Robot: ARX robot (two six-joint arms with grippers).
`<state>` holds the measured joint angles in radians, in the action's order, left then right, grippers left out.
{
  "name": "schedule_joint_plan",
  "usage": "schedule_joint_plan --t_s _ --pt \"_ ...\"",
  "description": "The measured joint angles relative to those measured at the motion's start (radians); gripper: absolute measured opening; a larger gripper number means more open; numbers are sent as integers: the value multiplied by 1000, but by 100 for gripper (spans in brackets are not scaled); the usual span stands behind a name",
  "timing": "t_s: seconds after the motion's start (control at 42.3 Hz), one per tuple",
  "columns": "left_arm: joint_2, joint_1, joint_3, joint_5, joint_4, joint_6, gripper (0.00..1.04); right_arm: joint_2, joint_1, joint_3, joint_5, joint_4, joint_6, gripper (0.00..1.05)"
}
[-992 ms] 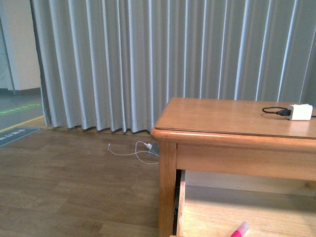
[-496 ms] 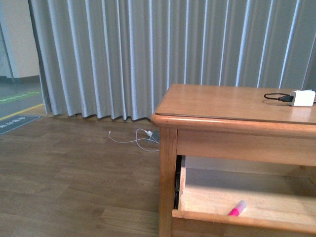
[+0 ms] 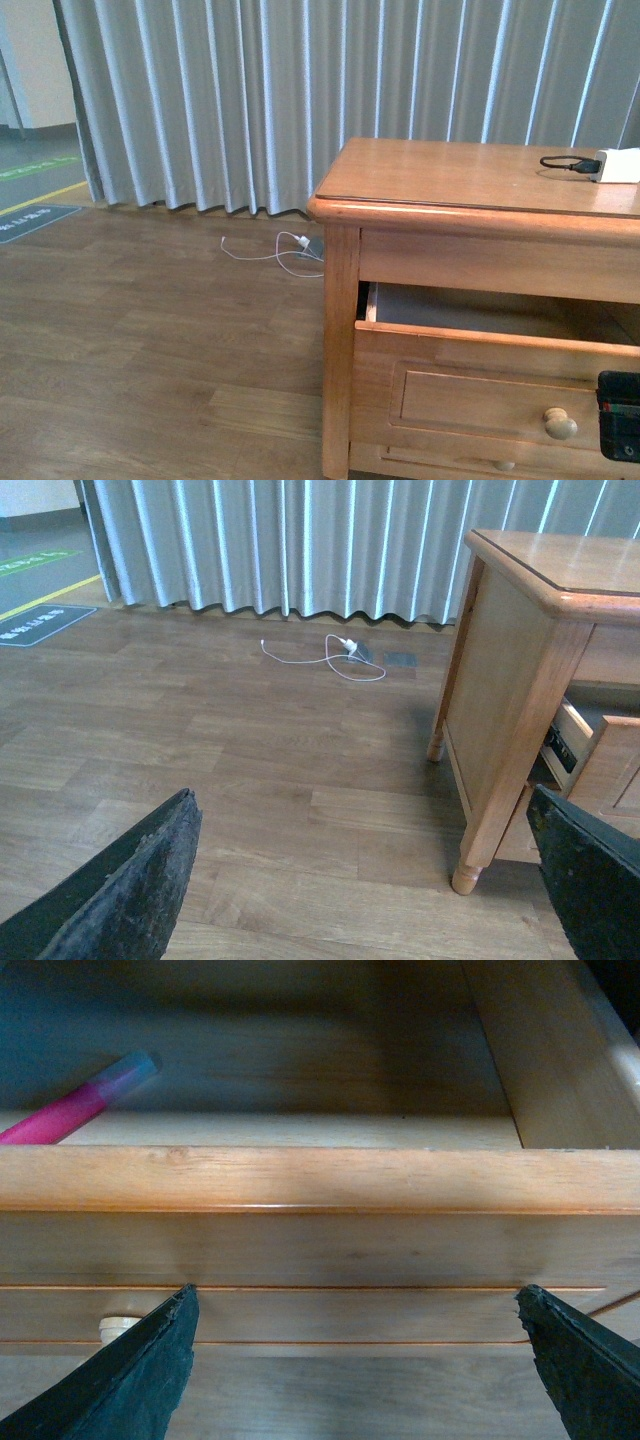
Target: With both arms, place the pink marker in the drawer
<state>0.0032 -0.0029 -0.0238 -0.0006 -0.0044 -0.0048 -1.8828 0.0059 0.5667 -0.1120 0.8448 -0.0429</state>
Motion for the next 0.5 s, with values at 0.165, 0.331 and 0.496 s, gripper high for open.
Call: schedule_joint_plan --t_s 0.165,0.331,0.496 --pt "0 0 0 0 0 0 99 -84 0 72 -27 59 0 96" --pt "0 0 0 0 0 0 99 -143 0 129 -45 96 -3 96" --pt "0 0 0 0 0 0 99 -191 -3 180 -59 115 -26 96"
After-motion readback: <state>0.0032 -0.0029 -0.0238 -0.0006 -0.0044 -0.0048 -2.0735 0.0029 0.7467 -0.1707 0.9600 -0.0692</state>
